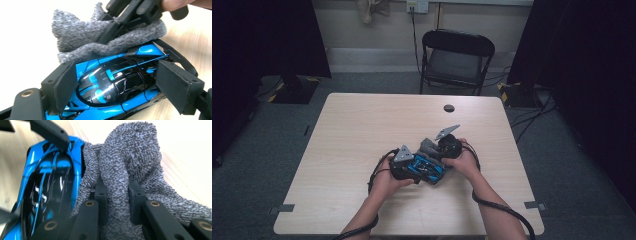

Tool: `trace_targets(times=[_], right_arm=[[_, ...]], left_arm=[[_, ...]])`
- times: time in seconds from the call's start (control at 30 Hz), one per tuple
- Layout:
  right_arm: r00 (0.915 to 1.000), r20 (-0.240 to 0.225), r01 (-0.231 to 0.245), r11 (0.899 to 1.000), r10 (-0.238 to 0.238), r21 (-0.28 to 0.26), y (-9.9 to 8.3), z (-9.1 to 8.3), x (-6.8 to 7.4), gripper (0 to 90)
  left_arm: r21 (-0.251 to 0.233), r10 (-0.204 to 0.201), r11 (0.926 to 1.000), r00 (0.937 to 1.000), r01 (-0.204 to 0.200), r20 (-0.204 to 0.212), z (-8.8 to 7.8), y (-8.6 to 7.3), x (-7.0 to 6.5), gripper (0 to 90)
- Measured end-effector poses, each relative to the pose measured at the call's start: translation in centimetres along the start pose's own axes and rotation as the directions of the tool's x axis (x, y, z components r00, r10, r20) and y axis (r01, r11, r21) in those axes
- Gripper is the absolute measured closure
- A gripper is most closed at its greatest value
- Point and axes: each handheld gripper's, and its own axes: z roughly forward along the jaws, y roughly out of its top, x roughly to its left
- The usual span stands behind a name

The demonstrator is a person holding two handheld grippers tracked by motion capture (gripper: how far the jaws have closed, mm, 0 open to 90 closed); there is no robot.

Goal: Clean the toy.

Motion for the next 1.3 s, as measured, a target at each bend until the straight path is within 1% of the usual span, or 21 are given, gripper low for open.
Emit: trace_targets(times=[0.13, 0.37, 0.63, 0.77, 0.87, 0.93, 1.0, 1.03, 1.07, 1.1, 1.17, 1.2, 1.3], right_arm=[[1.0000, 0.002, -0.001, 1.000, 0.001, -0.001, -0.5, -0.4, 0.0, 74.2], [0.9998, 0.005, -0.017, 1.000, 0.017, -0.012, -2.0, -1.6, 0.3, 73.8], [0.9998, 0.017, -0.009, 1.000, 0.009, -0.002, -3.1, -2.7, 0.4, 73.4], [0.9996, 0.005, -0.028, 1.000, 0.028, -0.009, -3.9, -3.4, 0.4, 73.5], [0.9993, 0.000, -0.039, 0.999, 0.039, -0.005, -4.3, -3.9, 0.2, 73.6], [0.9985, 0.013, -0.053, 0.999, 0.053, -0.009, -4.5, -4.5, -0.2, 73.7], [0.9981, 0.015, -0.059, 0.998, 0.059, -0.016, -4.5, -4.7, -0.3, 73.7], [0.9975, 0.026, -0.065, 0.998, 0.066, -0.026, -4.4, -5.0, -0.5, 73.8], [0.9970, 0.030, -0.071, 0.997, 0.072, -0.039, -4.2, -5.4, -0.8, 73.9], [0.9955, 0.045, -0.081, 0.995, 0.084, -0.062, -3.7, -5.8, -1.3, 73.9], [0.9951, 0.047, -0.084, 0.994, 0.087, -0.072, -3.4, -5.8, -1.4, 73.9], [0.9947, 0.051, -0.085, 0.993, 0.089, -0.083, -3.0, -5.8, -1.6, 73.9], [0.9945, 0.072, -0.070, 0.994, 0.076, -0.083, -1.6, -5.3, -1.9, 73.9]], left_arm=[[0.000, -0.001, 1.0000, 1.0000, 0.001, 0.001, 0.0, 0.0, 0.0, 17.2], [0.001, 0.000, 1.0000, 1.0000, 0.000, -0.002, 0.0, 0.0, -0.1, 17.2], [0.001, 0.000, 1.0000, 1.0000, 0.000, -0.004, 0.0, 0.0, -0.1, 17.2], [0.001, 0.000, 1.0000, 1.0000, 0.000, -0.004, 0.0, 0.0, -0.1, 17.2], [0.001, -0.001, 1.0000, 1.0000, 0.001, -0.002, 0.0, 0.0, -0.1, 17.2], [0.001, -0.001, 1.0000, 1.0000, 0.001, -0.002, 0.0, 0.0, -0.1, 17.2], [0.002, -0.001, 1.0000, 1.0000, 0.001, -0.003, 0.0, 0.0, -0.1, 17.2], [-0.001, -0.003, 1.0000, 1.0000, 0.003, -0.002, 0.0, 0.0, -0.1, 17.2], [0.000, -0.002, 1.0000, 1.0000, 0.002, -0.003, 0.0, 0.0, -0.1, 17.2], [0.001, -0.002, 1.0000, 1.0000, 0.002, -0.002, 0.0, 0.0, -0.1, 17.2], [0.000, -0.002, 1.0000, 1.0000, 0.002, -0.003, 0.0, 0.0, -0.1, 17.2], [0.000, -0.002, 1.0000, 1.0000, 0.002, -0.003, 0.0, 0.0, -0.1, 17.3], [0.001, 0.000, 1.0000, 1.0000, 0.000, -0.002, 0.0, 0.0, -0.1, 17.2]])
